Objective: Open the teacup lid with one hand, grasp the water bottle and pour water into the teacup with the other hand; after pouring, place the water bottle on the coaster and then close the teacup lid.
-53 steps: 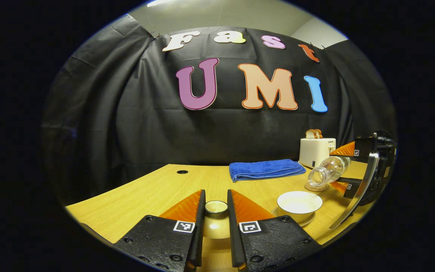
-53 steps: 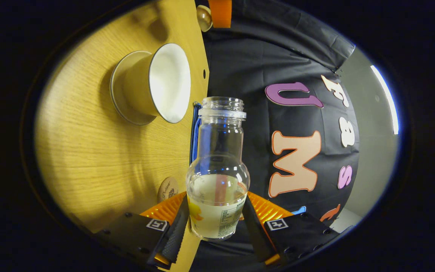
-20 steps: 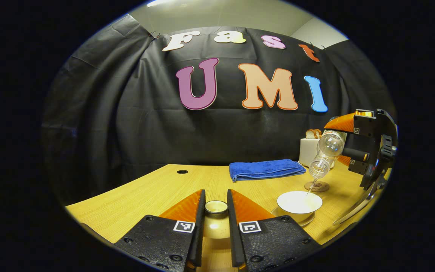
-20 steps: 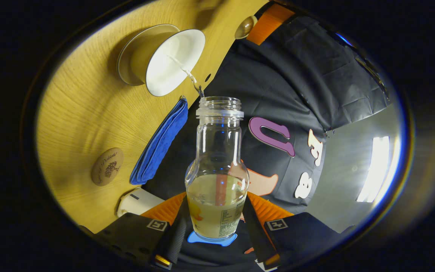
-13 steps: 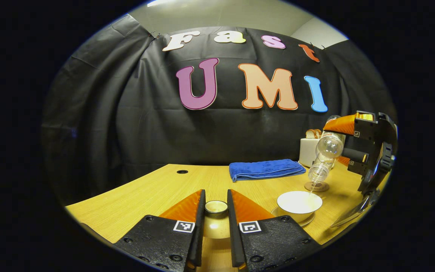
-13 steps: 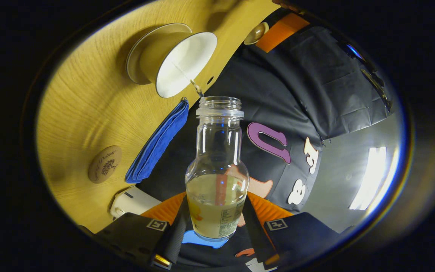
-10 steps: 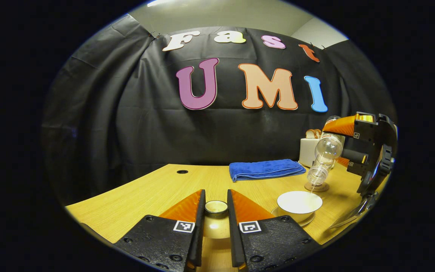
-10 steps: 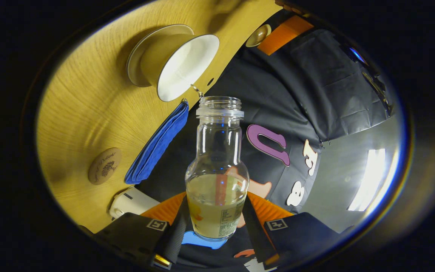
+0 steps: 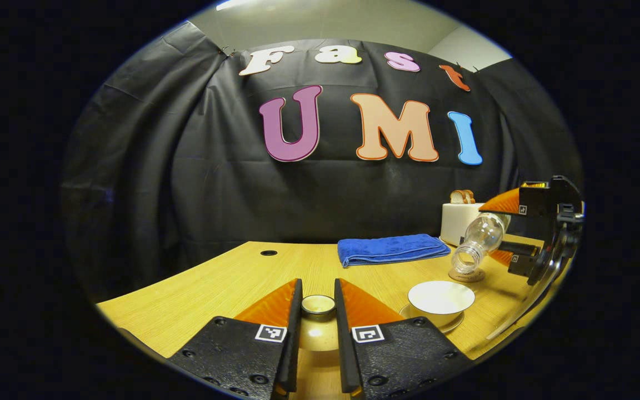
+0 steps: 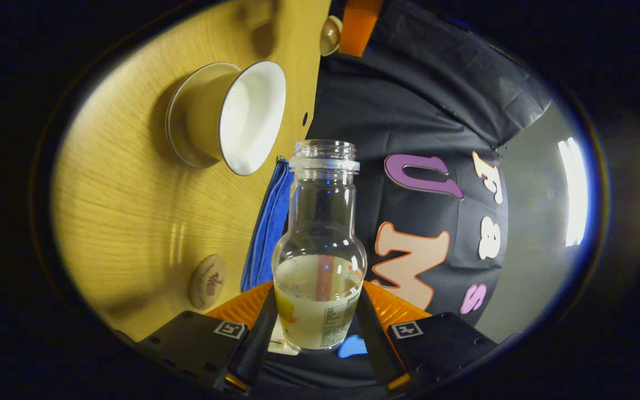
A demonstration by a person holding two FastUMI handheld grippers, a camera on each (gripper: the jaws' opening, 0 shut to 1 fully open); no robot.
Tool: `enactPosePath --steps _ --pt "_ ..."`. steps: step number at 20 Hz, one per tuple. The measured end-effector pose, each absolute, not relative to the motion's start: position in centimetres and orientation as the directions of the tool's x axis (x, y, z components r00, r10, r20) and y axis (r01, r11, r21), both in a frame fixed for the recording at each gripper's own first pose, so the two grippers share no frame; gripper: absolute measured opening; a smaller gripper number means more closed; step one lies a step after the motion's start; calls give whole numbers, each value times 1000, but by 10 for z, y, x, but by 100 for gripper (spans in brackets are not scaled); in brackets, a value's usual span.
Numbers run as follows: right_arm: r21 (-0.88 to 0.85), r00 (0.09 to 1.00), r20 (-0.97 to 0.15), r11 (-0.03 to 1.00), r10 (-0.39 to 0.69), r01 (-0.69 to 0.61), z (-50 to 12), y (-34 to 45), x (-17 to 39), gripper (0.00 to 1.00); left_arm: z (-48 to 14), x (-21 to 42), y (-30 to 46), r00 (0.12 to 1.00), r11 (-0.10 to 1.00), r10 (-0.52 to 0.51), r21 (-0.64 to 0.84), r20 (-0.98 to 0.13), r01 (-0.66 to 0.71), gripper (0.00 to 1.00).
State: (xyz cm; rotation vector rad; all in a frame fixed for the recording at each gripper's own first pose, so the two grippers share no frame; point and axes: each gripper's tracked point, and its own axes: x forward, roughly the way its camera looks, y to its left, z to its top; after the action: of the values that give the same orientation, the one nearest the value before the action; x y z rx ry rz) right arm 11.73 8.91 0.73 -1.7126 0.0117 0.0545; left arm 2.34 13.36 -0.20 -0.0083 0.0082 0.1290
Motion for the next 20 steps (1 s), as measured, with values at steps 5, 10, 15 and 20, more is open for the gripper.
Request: enactPosePath --steps 5,10,15,20 --pt "-965 990 -139 228 -13 -133 -14 84 114 81 -3 24 134 992 992 129 -8 -9 -129 28" --pt "-823 986 -164 554 -17 -127 -6 74 118 78 -3 23 133 992 992 129 -8 -9 -129 29" --pt "-595 985 -166 801 -37 -70 6 48 130 80 -3 23 134 992 992 129 -8 -10 -129 27" --pt "-272 979 -201 962 -30 -26 -2 21 143 80 -2 22 134 992 992 129 -9 -9 -129 28"
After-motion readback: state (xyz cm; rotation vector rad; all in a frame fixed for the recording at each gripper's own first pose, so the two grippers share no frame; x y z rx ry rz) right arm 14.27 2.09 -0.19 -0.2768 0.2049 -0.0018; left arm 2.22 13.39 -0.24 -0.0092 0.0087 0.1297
